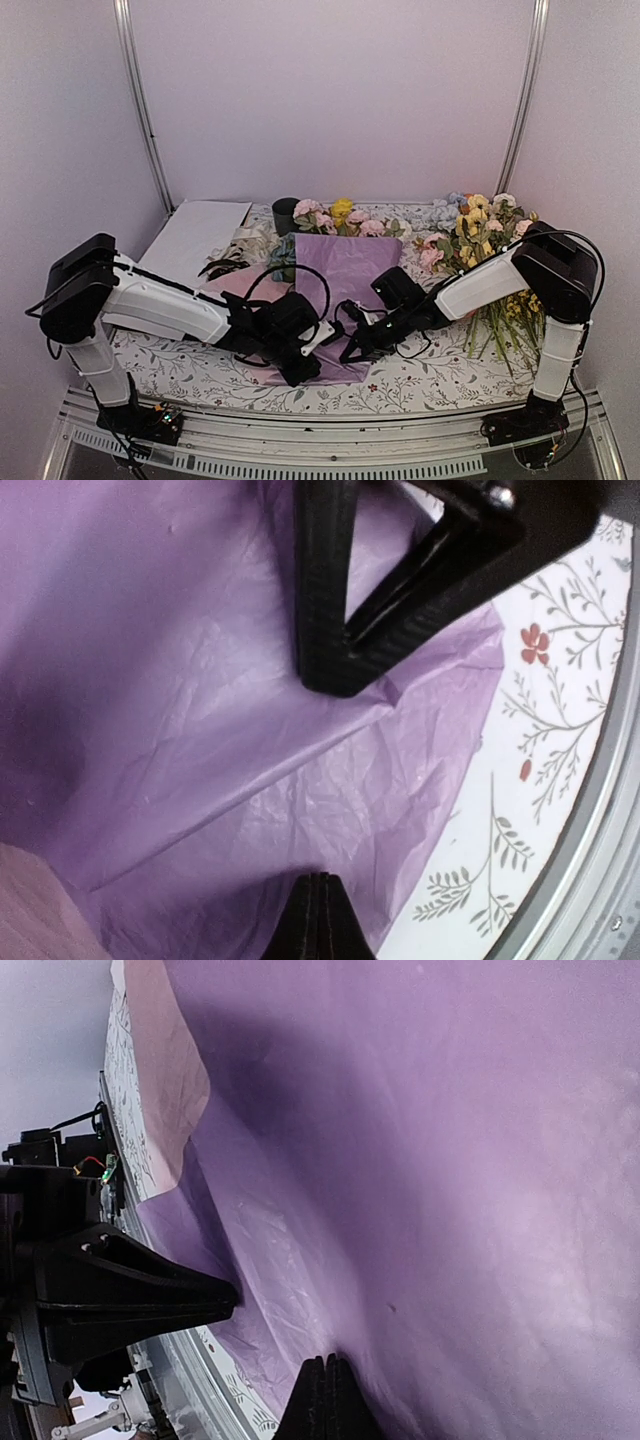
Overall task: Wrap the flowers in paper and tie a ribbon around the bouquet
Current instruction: Press the fold line of the 2/3-folded wrapping paper.
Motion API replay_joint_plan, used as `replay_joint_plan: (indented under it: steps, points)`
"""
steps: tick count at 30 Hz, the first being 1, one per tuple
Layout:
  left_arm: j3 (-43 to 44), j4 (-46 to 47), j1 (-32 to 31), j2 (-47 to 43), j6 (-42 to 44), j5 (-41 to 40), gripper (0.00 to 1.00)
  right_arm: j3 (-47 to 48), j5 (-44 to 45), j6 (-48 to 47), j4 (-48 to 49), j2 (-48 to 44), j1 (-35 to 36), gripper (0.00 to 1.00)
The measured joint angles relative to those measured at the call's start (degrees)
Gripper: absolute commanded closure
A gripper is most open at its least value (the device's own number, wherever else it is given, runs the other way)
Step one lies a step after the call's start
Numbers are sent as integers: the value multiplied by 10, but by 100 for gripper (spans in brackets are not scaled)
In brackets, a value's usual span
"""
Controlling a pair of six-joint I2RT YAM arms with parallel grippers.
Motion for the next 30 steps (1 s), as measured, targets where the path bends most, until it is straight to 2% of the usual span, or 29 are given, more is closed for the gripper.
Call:
replay_joint_plan:
  steps: [7, 13, 14, 16, 20, 23, 27, 30]
  points:
    - [-86, 20, 0, -67, -66, 9, 100, -1, -1, 1, 2, 0, 0, 100]
    - [-169, 36, 14, -139, -170, 30, 100, -1, -1, -1, 2, 0, 1, 100]
    - [-183, 37, 21, -155, -189, 35, 97, -1, -1, -2, 2, 0, 1, 100]
    - [-206, 23, 34, -188, -216, 35, 75, -1, -2, -4, 2, 0, 1, 100]
    - [-216, -56, 68, -254, -242, 18, 45, -1, -2, -11, 2, 0, 1, 100]
    - [-221, -78, 163, -304, -249, 23, 29, -1, -2, -13, 1, 0, 1, 100]
    - [-248, -41, 275, -365, -262, 26, 26, -1, -2, -14, 1, 0, 1, 100]
    - [-283, 13, 303, -373, -283, 40, 26, -1, -2, -14, 1, 0, 1, 100]
